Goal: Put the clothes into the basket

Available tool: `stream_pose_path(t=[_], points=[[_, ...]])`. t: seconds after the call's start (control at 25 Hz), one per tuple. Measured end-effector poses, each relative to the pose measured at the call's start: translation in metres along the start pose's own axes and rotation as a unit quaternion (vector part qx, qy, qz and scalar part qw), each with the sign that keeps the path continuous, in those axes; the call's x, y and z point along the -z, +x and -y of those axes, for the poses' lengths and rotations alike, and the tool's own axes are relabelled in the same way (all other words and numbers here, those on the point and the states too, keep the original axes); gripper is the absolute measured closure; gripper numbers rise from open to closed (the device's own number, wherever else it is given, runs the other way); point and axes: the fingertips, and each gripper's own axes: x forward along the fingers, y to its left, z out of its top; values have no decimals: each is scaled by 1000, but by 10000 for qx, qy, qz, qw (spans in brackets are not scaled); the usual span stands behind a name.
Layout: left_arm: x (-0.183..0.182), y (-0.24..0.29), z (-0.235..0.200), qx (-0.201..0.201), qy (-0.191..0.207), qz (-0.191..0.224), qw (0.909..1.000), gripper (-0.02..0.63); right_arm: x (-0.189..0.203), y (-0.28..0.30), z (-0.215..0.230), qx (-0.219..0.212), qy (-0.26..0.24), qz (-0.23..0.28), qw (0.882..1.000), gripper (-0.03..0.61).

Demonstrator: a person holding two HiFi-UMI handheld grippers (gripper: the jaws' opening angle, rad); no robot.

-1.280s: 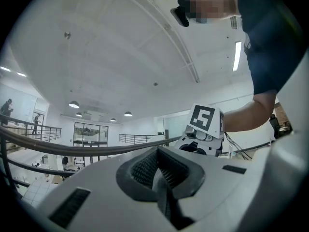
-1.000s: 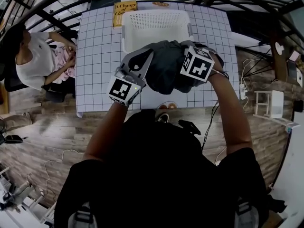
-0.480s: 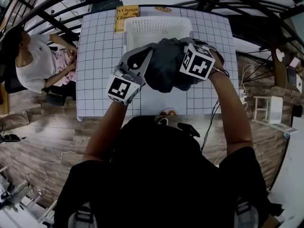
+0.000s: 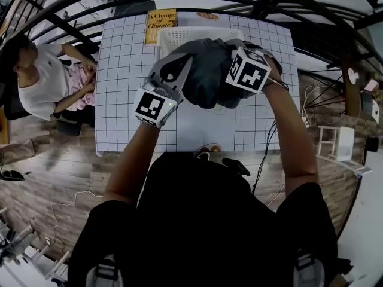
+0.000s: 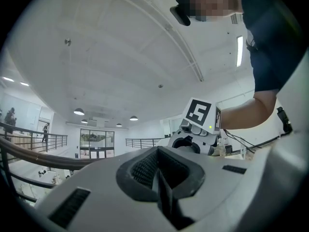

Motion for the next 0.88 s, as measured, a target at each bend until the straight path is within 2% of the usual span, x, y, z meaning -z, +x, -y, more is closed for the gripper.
stream_pose_path(t=[0.4,0.6,0.88], points=[[27,16,-29,-88,-100,-222,9997,611,-6,43,40,-9,-211,-29,9998,229],[42,22,-44,-161,-162,-274,9994,611,-8,77,47,-144,-505,-141,9985,228],[64,31,-57,-190,-239,-331,9990,611,-2,113,52,-279,-607,-179,9976,229]])
